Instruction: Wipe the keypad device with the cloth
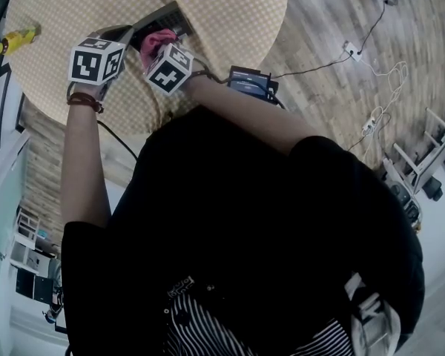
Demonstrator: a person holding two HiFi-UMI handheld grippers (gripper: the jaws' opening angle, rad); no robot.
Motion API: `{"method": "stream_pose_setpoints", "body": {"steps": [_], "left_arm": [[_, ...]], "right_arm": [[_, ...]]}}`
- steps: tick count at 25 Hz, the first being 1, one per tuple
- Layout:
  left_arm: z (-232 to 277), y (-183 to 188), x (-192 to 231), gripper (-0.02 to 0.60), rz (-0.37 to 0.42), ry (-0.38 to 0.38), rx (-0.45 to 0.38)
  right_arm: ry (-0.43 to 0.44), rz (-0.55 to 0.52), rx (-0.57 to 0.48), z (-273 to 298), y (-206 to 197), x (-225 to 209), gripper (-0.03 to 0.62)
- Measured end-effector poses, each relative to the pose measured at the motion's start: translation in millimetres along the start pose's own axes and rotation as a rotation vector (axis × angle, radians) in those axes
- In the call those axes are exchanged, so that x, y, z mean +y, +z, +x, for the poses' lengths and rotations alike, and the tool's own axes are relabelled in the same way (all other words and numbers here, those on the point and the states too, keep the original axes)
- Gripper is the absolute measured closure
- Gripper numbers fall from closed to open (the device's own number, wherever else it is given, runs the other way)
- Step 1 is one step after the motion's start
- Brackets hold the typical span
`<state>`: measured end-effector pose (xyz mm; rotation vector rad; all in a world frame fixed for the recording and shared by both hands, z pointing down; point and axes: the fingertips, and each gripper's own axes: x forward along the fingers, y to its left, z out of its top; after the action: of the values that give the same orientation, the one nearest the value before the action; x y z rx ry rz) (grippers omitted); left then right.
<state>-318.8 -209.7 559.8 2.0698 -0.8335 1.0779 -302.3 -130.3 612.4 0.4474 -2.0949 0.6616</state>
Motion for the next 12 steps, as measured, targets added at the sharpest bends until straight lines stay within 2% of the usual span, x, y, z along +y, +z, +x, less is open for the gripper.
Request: {"method": "stream_pose_setpoints", "body": {"steps": [3, 5, 8, 12], "left_arm": [[1, -1, 1, 0.581, -0.004, -0.002, -0.002], [1, 0, 3, 0.581, -0.011, -0.002, -0.005], [1, -2, 6, 0.581, -0.015, -0.004, -0.009], [1, -3, 11, 0.581, -0.022, 0.005, -0.015]], "right_arm": [[-0.012, -0.002, -0.098, -14, 42, -1, 0.548], [0.001, 0.019, -0.129, -17, 53, -3, 0.548], [0.013, 0.017, -0.12, -8, 40, -1, 0.548], [0.031, 0.035, -0.031, 13, 4, 1, 0.548]]}}
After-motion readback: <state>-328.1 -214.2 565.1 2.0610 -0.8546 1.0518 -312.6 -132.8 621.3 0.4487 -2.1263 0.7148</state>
